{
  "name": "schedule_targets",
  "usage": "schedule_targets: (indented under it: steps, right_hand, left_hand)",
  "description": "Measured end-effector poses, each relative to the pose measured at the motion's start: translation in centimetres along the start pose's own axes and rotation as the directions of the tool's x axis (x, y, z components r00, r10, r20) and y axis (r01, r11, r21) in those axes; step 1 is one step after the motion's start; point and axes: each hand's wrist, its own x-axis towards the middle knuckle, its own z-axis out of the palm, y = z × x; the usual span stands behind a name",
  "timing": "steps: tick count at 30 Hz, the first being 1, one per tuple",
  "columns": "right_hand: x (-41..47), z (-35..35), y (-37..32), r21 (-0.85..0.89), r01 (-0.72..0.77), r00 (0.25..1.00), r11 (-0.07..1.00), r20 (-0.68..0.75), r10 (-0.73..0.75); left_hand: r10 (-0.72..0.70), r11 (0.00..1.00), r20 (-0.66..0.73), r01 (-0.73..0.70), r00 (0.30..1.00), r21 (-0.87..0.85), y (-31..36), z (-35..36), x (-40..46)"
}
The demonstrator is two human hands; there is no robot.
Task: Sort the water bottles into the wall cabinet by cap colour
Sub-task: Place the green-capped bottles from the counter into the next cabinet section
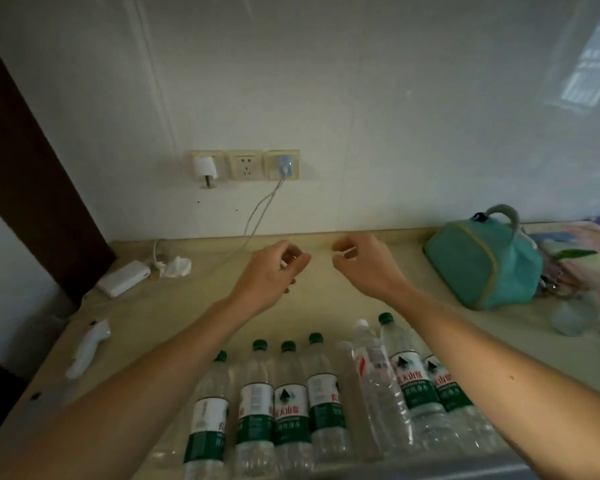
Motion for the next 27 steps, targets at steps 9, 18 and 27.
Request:
schedule_targets:
  steps: [9,18,27]
  right_hand:
    - [-2.4,0.1,11.6,-0.156,-0.270,0.942,0.950,0.162,0.294]
    - [0.4,0.3,17.4,-0.294,-0.126,0.860,0.948,0.444,0.252]
    - [2.6,1.6,21.9,-0.284,-0.051,0.727,0.957,0.646,0.231]
  left_hand:
    - [-0.239,0.971,0.316,0.236,0.918,0.050,-3.1,11.6,0.2]
    - [-0.456,0.880,0.394,0.469,0.798,0.067,-3.9,18.2,1.8]
    - [-0.544,0.809,0.458,0.584,0.703,0.065,-3.2,20.1,2.5]
